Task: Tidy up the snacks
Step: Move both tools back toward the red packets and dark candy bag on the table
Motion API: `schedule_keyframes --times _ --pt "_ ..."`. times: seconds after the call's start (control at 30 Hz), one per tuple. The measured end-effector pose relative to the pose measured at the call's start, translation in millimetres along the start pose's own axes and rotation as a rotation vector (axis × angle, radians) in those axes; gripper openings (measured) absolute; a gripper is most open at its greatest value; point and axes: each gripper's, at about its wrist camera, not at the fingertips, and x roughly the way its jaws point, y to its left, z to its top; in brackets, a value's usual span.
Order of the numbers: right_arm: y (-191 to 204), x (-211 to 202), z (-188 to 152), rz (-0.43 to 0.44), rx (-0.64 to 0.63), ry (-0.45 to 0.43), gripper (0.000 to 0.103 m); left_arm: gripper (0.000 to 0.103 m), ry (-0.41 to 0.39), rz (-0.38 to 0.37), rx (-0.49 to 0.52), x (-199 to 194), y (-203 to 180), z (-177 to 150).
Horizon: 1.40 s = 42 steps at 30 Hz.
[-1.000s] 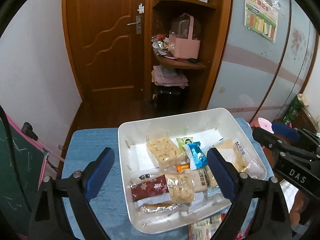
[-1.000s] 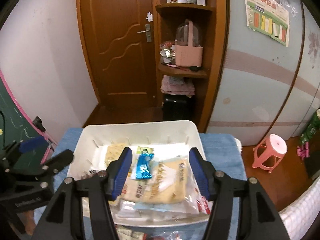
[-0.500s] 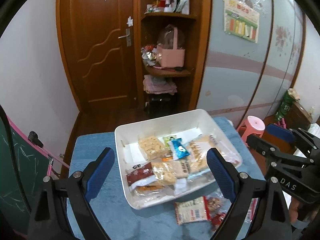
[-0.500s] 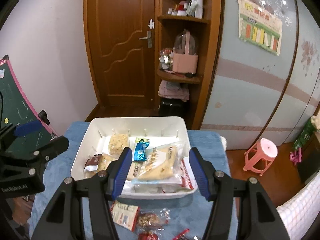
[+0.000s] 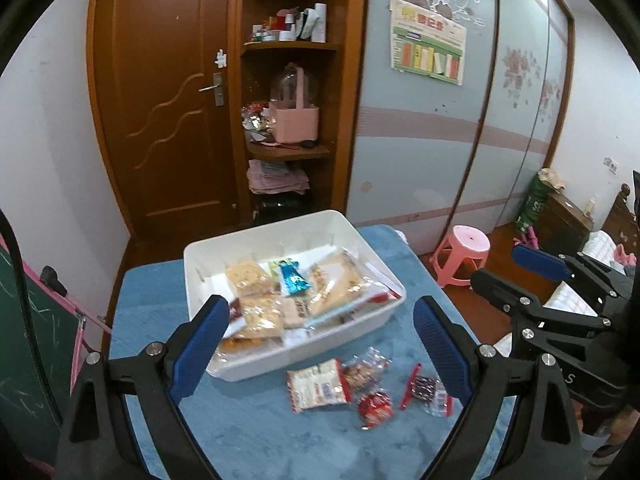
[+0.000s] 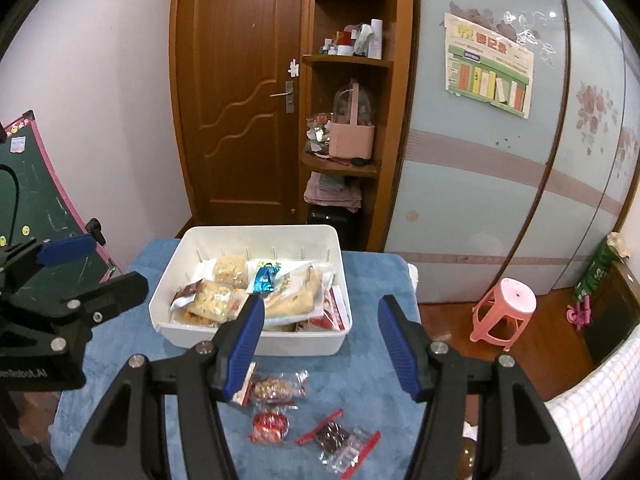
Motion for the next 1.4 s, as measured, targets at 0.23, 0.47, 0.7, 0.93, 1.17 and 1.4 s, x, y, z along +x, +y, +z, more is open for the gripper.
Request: schedule_keyframes --times 0.23,0.47,0.7,0.93,1.17,1.4 --pt "-21.3 -13.4 -19.8 -0.008 0.021 0.006 0.060 0.093 0.016 -0.016 -0.026 -3.7 -19.0 -20.8" --pt "-41.3 -5.2 -46.4 -0.024 0.022 0.047 0.060 0.093 0.071 -0.029 -0.089 16.5 -25.5 -43.8" --pt "-54.4 20.4 -84.1 -0.016 0.032 0.120 0.060 0.093 0.141 0.005 -0.137 47.2 -31.3 -79.4" --pt "-61.6 58.0 -127.1 0.021 0.013 0.229 0.060 0.093 0.270 0.007 -0.264 90.9 -15.6 -121.1" --pt "-61.0 97.1 -160.4 0.126 -0.015 0.333 0.060 0.093 0.392 -0.006 -0.314 130.1 -20.6 -155.3" --pt "-48.1 125.5 -171.2 0.190 -0.077 0.376 0.060 0.093 0.454 -0.014 -0.313 164.7 -35.1 -170.0"
